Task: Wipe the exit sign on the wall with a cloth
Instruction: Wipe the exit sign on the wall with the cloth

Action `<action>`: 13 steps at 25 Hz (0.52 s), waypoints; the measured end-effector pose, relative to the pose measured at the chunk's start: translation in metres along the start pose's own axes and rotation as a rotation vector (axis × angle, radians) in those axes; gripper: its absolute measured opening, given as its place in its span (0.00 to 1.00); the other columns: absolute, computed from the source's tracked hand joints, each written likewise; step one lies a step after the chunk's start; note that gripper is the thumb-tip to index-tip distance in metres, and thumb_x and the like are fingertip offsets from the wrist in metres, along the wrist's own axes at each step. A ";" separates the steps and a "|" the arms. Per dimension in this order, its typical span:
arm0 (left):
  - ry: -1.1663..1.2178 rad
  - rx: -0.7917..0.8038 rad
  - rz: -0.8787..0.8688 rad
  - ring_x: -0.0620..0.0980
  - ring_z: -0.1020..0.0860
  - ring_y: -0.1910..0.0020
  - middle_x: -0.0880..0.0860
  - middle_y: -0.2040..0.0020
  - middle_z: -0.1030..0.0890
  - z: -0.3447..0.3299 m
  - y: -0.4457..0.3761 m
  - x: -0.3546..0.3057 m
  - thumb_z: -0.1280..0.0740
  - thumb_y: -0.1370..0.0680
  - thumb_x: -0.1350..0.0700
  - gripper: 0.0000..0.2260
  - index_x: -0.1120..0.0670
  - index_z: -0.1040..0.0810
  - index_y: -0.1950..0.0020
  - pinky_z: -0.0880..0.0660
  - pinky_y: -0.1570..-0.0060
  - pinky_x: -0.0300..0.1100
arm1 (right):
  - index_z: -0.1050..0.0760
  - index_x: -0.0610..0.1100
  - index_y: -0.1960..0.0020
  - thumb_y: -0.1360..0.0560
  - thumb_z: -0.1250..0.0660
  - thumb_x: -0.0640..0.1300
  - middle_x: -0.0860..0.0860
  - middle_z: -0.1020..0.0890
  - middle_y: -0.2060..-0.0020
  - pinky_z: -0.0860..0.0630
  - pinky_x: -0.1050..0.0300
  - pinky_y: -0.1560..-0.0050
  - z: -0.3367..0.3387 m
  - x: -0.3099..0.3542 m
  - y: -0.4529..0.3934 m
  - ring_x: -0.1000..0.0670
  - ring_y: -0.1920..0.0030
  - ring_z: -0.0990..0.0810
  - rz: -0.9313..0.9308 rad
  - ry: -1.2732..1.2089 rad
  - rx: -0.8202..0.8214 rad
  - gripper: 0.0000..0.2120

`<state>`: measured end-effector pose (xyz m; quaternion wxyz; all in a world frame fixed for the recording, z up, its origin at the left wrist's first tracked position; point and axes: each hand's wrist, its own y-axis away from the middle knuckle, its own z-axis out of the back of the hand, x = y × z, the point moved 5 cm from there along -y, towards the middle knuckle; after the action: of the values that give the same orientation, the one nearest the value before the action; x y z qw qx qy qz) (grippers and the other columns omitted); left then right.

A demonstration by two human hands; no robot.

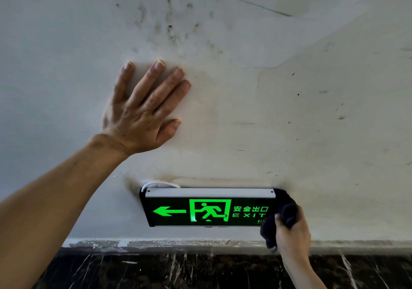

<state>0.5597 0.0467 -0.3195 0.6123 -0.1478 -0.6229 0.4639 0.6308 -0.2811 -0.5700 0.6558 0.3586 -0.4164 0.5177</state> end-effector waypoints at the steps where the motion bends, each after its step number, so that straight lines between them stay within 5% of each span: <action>1: 0.000 -0.002 -0.002 0.56 0.47 0.19 0.56 0.23 0.36 0.000 0.000 0.000 0.42 0.21 0.44 0.32 0.56 0.42 0.19 0.51 0.24 0.61 | 0.28 0.47 0.48 0.26 0.33 0.35 0.47 0.21 0.60 0.31 0.52 0.58 -0.001 -0.005 0.001 0.42 0.57 0.23 -0.010 0.039 0.016 0.11; 13: -0.012 -0.003 -0.010 0.58 0.44 0.21 0.56 0.23 0.36 0.000 -0.001 -0.001 0.41 0.21 0.44 0.33 0.56 0.41 0.19 0.49 0.25 0.62 | 0.31 0.51 0.55 0.28 0.34 0.33 0.48 0.24 0.59 0.30 0.53 0.57 -0.010 -0.024 0.003 0.45 0.60 0.27 0.005 0.311 0.141 0.14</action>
<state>0.5601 0.0449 -0.3195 0.6105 -0.1427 -0.6281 0.4609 0.6265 -0.2805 -0.5957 0.6841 0.3182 -0.2736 0.5966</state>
